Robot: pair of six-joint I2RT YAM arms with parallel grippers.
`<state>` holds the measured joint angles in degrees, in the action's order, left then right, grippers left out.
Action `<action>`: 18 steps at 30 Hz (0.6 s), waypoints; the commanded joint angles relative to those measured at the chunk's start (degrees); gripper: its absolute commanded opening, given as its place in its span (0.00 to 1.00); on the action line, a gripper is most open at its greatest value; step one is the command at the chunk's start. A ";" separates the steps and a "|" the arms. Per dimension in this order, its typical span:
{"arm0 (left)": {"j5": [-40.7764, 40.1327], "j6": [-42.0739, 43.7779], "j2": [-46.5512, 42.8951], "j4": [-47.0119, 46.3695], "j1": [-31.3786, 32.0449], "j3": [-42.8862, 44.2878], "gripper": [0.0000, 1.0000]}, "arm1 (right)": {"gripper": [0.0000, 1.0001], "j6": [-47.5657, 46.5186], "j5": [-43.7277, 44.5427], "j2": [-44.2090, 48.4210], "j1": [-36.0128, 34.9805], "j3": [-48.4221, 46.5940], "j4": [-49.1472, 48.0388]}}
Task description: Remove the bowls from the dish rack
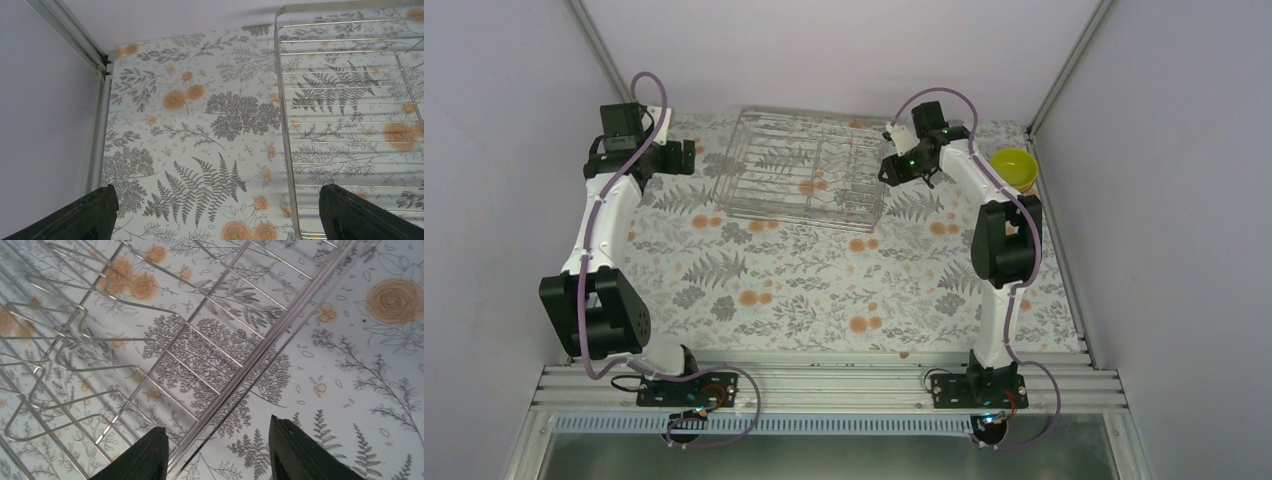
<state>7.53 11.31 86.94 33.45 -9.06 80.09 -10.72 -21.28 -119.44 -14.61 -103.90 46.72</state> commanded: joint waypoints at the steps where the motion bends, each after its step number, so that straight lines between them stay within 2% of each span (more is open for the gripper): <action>1: 2.71 -0.77 -1.26 -2.52 -1.07 -0.45 1.00 | 0.44 0.94 3.84 -0.27 -0.24 -1.57 -0.48; 3: 3.13 -0.85 -1.29 -2.27 -1.22 -0.48 1.00 | 0.39 1.02 3.94 -0.77 -0.30 -1.97 -0.12; 13: 5.91 -0.89 -2.30 -2.61 -2.36 -1.92 1.00 | 0.35 1.09 4.64 -3.50 -0.48 -4.13 0.51; 18: 6.93 -1.13 -1.78 -2.46 -2.54 -1.97 1.00 | 0.24 0.29 5.52 -5.71 -0.83 -6.44 2.32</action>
<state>12.47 10.94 86.26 31.81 -11.16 78.56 -9.96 -18.13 -122.45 -14.74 -107.96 47.22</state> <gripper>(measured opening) 0.998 0.278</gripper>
